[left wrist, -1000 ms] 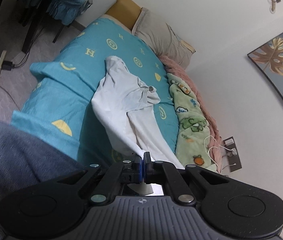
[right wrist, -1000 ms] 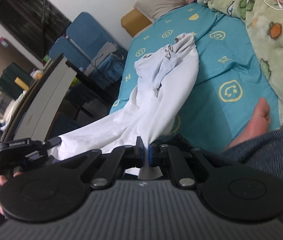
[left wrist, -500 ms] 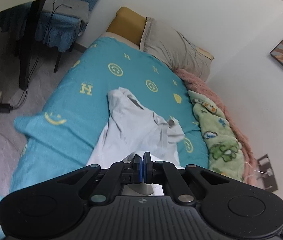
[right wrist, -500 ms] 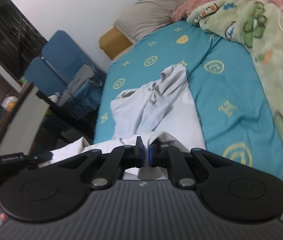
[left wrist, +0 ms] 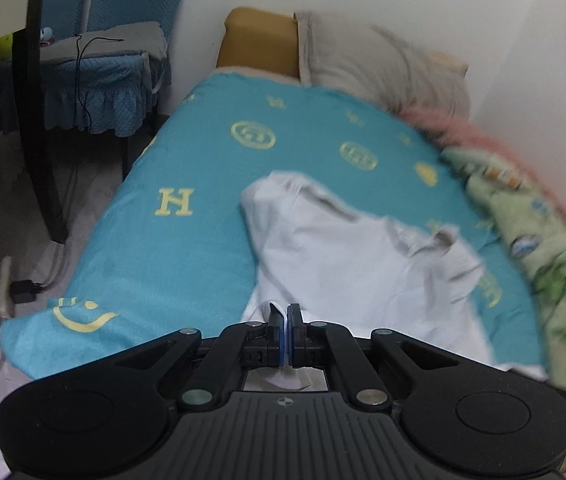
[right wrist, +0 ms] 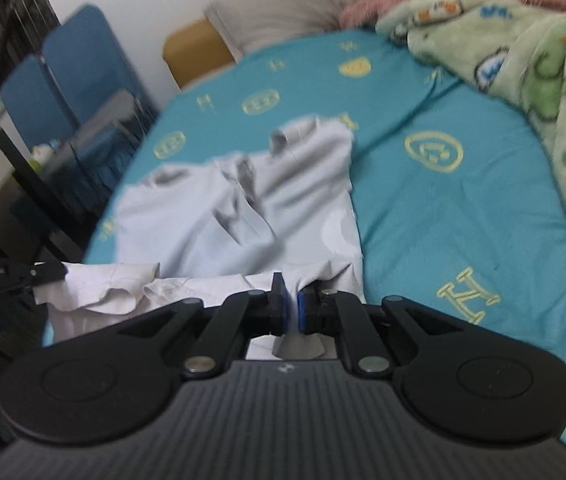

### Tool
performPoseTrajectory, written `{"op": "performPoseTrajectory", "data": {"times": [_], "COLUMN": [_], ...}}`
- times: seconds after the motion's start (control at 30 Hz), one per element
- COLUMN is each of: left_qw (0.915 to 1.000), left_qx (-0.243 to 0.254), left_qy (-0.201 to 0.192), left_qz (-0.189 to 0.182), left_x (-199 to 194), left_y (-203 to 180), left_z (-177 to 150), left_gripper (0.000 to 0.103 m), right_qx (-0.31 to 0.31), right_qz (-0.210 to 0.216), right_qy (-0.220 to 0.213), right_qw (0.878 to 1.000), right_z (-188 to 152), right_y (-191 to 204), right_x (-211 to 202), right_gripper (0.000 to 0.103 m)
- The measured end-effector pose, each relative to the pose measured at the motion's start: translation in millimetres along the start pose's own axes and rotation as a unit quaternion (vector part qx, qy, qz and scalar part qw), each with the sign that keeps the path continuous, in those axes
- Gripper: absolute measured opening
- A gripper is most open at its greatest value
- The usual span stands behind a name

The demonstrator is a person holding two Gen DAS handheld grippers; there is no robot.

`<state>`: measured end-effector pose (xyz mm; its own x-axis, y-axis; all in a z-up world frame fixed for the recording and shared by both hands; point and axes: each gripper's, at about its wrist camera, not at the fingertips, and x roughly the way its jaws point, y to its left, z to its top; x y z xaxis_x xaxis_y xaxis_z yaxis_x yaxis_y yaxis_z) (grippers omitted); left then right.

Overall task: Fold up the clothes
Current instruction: 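Fold the pinched strip end over toward the collar with the left tool, then release the folded end with the left tool and lift away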

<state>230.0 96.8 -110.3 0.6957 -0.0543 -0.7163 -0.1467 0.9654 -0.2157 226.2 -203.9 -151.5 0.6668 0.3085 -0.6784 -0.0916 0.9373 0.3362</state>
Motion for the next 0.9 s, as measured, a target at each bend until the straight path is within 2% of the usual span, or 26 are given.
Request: {"op": "performPoseTrajectory", "data": {"times": [0.1,0.2,0.23,0.27,0.3,0.33,0.37,0.4,0.43,0.47,0.57,0.63,0.77,0.9], "left_qw": [0.9998,0.9991,0.9989,0.9988,0.9986,0.9984,0.9981,0.9977,0.9974,0.997,0.9956,0.9949,0.9925,0.985], "left_qx": [0.01,0.035,0.04,0.044,0.048,0.054,0.06,0.066,0.072,0.077,0.09,0.095,0.105,0.139], "left_qy": [0.016,0.02,0.02,0.021,0.02,0.016,0.011,0.006,0.001,-0.006,-0.026,-0.035,-0.061,-0.103], "left_qz": [0.009,0.014,0.015,0.012,0.011,0.01,0.009,0.009,0.008,0.007,0.004,-0.002,-0.01,-0.002], "left_x": [21.8,23.6,21.1,16.8,11.8,4.0,-3.8,-11.5,-19.5,-28.5,-55.5,-72.8,-107.2,-136.3], "left_y": [2.4,0.4,-0.8,-1.9,-3.4,-6.2,-9.0,-11.8,-14.5,-16.9,-23.8,-27.4,-31.9,-37.6], "left_z": [-11.4,-16.4,-17.2,-18.1,-19.1,-20.3,-21.4,-22.6,-24.1,-26.9,-35.4,-41.9,-57.4,-78.8], "left_gripper": [0.002,0.008,0.016,0.028,0.034,0.043,0.05,0.053,0.062,0.069,0.082,0.083,0.094,0.099], "right_qx": [-0.005,-0.011,-0.014,-0.016,-0.019,-0.021,-0.024,-0.027,-0.029,-0.032,-0.039,-0.044,-0.051,-0.052], "right_qz": [-0.011,-0.013,-0.014,-0.015,-0.016,-0.017,-0.018,-0.019,-0.02,-0.021,-0.024,-0.026,-0.021,-0.01], "right_qy": [0.018,0.021,0.015,0.008,0.001,-0.006,-0.012,-0.019,-0.026,-0.033,-0.053,-0.067,-0.092,-0.113], "right_qw": [1.0,1.0,1.0,1.0,1.0,1.0,0.999,0.999,0.999,0.999,0.998,0.996,0.994,0.992], "right_z": [-6.4,-8.9,-9.9,-10.9,-11.9,-12.9,-13.9,-14.9,-15.9,-16.9,-19.9,-21.9,-32.1,-46.8], "right_y": [-0.9,-0.6,1.8,4.1,6.4,8.7,11.1,13.4,15.7,18.1,25.0,29.7,37.8,44.7], "right_x": [17.0,18.4,11.6,4.8,-2.0,-8.9,-15.7,-22.5,-29.3,-36.1,-56.6,-70.2,-97.7,-123.3], "right_gripper": [0.011,0.011,0.011,0.012,0.014,0.023,0.043,0.055,0.075,0.082,0.081,0.081,0.081,0.081]}}
